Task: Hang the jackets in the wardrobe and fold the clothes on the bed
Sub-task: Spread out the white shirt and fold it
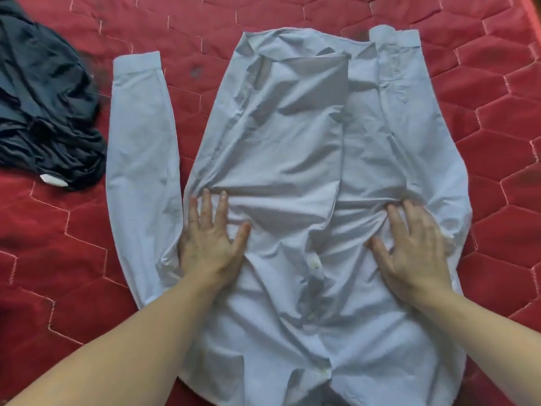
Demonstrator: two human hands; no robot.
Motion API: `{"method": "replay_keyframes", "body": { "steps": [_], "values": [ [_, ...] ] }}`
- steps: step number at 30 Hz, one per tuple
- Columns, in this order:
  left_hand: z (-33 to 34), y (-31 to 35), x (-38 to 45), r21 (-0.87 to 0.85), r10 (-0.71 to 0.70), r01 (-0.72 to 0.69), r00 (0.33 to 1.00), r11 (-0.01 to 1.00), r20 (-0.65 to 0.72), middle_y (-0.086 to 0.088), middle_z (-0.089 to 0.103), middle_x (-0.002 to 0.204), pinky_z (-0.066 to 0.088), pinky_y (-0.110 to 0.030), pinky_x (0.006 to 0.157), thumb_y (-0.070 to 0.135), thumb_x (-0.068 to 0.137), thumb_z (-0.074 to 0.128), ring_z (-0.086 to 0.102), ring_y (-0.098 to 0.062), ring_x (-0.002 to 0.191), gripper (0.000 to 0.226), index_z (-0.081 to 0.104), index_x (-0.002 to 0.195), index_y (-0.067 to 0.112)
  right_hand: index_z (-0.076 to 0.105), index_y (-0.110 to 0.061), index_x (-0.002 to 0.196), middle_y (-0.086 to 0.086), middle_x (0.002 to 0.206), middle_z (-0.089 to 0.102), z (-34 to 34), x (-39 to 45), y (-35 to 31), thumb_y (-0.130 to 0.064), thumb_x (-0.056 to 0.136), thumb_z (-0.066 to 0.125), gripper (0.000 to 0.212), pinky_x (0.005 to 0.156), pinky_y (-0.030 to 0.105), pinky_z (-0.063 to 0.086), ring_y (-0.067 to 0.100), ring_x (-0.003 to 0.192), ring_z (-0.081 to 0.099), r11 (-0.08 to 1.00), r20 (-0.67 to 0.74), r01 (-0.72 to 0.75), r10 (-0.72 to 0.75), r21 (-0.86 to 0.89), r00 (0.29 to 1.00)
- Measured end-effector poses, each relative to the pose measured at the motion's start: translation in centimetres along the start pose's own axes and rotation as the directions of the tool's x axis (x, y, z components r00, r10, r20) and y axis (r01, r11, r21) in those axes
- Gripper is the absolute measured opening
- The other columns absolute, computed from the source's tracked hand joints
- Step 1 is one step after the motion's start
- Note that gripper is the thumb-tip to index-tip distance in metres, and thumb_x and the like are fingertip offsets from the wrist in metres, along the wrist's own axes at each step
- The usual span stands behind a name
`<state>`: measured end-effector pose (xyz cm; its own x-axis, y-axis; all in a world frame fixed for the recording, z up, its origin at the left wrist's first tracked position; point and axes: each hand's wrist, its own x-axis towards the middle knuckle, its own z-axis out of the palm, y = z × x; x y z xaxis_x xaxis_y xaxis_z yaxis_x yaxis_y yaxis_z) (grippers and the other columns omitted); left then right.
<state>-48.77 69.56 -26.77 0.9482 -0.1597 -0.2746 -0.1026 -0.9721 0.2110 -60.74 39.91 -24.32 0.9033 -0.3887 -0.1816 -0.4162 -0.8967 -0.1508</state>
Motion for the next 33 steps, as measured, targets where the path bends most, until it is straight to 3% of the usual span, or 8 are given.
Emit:
{"method": "replay_keyframes", "body": {
  "steps": [2,5,7,9,12,18,30,33],
  "values": [
    [-0.5,1.8,0.3,-0.009,0.025,-0.025,0.999,1.000,-0.041,0.006,-0.015,0.162,-0.011,-0.044,0.116,0.065,0.093,0.026,-0.019,-0.013,0.147,0.070,0.000,0.153,0.040,0.044,-0.015,0.140,0.013,0.145,0.038,-0.9,2.0,-1.6,-0.051,0.087,0.031,0.066,0.108,0.051,0.023,0.033,0.131,0.033,0.997,-0.065,-0.032,0.036,0.066,0.997],
    [-1.2,6.4,3.3,0.032,0.314,-0.312,0.945,0.949,-0.095,0.003,0.001,0.163,-0.018,-0.045,0.113,0.062,0.091,0.020,-0.007,-0.016,0.149,0.065,0.006,0.152,0.041,0.048,-0.013,0.139,0.014,0.145,0.042,-1.7,7.4,-5.2,-0.037,0.086,0.043,0.058,0.105,0.049,0.024,0.033,0.128,0.037,0.993,-0.166,0.108,-0.098,0.054,0.981],
    [-1.3,9.4,6.8,0.056,0.441,-0.440,0.897,0.896,-0.016,0.005,0.006,0.163,-0.015,-0.048,0.114,0.062,0.092,0.017,-0.002,-0.018,0.150,0.064,0.007,0.152,0.043,0.040,-0.012,0.145,0.012,0.154,0.033,-1.5,11.4,-7.3,-0.029,0.092,0.045,0.056,0.111,0.048,0.019,0.033,0.138,0.033,0.979,-0.138,0.203,-0.204,-0.020,0.969],
    [-1.0,10.3,10.4,0.099,0.395,-0.397,0.918,0.912,0.042,0.008,-0.001,0.163,-0.014,-0.052,0.115,0.064,0.093,0.018,-0.008,-0.017,0.149,0.063,0.003,0.151,0.045,0.027,-0.015,0.151,0.007,0.160,0.021,-1.0,14.5,-7.8,-0.033,0.098,0.036,0.057,0.117,0.043,0.013,0.029,0.145,0.021,0.981,-0.049,0.194,-0.194,-0.012,0.980],
    [-0.7,8.5,13.9,0.131,0.220,-0.213,0.975,0.968,-0.040,0.012,-0.009,0.162,-0.015,-0.051,0.116,0.070,0.088,0.012,-0.015,-0.015,0.148,0.069,-0.001,0.151,0.044,0.029,-0.014,0.151,0.010,0.159,0.023,-0.2,16.2,-6.0,-0.046,0.092,0.021,0.068,0.119,0.042,0.012,0.028,0.146,0.019,0.987,-0.057,0.163,-0.163,-0.006,0.985],
    [-1.8,5.6,15.8,0.112,0.141,-0.130,0.985,0.985,-0.095,0.012,-0.010,0.162,-0.014,-0.045,0.117,0.071,0.085,0.005,-0.017,-0.015,0.147,0.074,-0.004,0.152,0.041,0.028,-0.015,0.151,0.009,0.160,0.020,-0.2,17.3,-3.9,-0.055,0.084,0.011,0.080,0.119,0.039,0.006,0.026,0.148,0.016,0.989,-0.055,0.146,-0.146,-0.006,0.988],
    [-5.0,1.2,16.3,-0.018,-0.166,0.165,0.984,0.986,-0.063,0.008,-0.014,0.162,-0.006,-0.048,0.118,0.054,0.098,0.022,-0.016,-0.014,0.148,0.067,0.000,0.155,0.028,0.035,-0.006,0.148,0.018,0.156,0.027,-0.9,17.9,-1.7,-0.048,0.087,0.021,0.075,0.115,0.044,0.025,0.032,0.144,0.026,0.993,-0.082,0.115,-0.115,-0.004,0.990],
    [-5.6,6.1,17.8,0.005,0.094,-0.095,0.970,0.995,-0.226,0.005,-0.007,0.163,-0.014,-0.047,0.116,0.055,0.096,0.029,-0.013,-0.015,0.148,0.066,0.003,0.154,0.034,0.038,-0.009,0.147,0.016,0.155,0.030,-0.8,18.1,-1.5,-0.047,0.086,0.025,0.073,0.114,0.044,0.027,0.031,0.143,0.029,0.993,-0.092,0.111,-0.108,0.027,0.990]
  ]
}}
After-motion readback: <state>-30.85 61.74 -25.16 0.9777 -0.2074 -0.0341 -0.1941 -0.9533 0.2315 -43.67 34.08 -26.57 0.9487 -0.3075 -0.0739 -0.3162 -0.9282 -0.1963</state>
